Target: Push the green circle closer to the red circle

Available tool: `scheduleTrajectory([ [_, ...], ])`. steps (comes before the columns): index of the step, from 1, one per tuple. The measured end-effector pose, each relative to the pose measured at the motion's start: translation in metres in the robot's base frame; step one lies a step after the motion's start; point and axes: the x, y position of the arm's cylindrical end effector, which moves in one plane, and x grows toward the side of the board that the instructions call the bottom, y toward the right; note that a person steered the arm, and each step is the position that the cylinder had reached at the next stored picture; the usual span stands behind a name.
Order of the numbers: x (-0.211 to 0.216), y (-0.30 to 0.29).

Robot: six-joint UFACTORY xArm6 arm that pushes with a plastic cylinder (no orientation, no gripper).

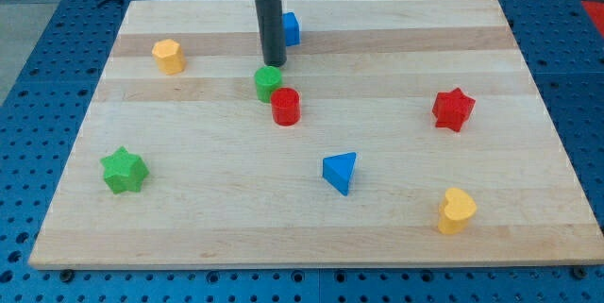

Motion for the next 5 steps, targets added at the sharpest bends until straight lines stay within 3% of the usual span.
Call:
scheduleTrajectory([
  [3, 0.021, -0.039],
  [5, 0.022, -0.122],
])
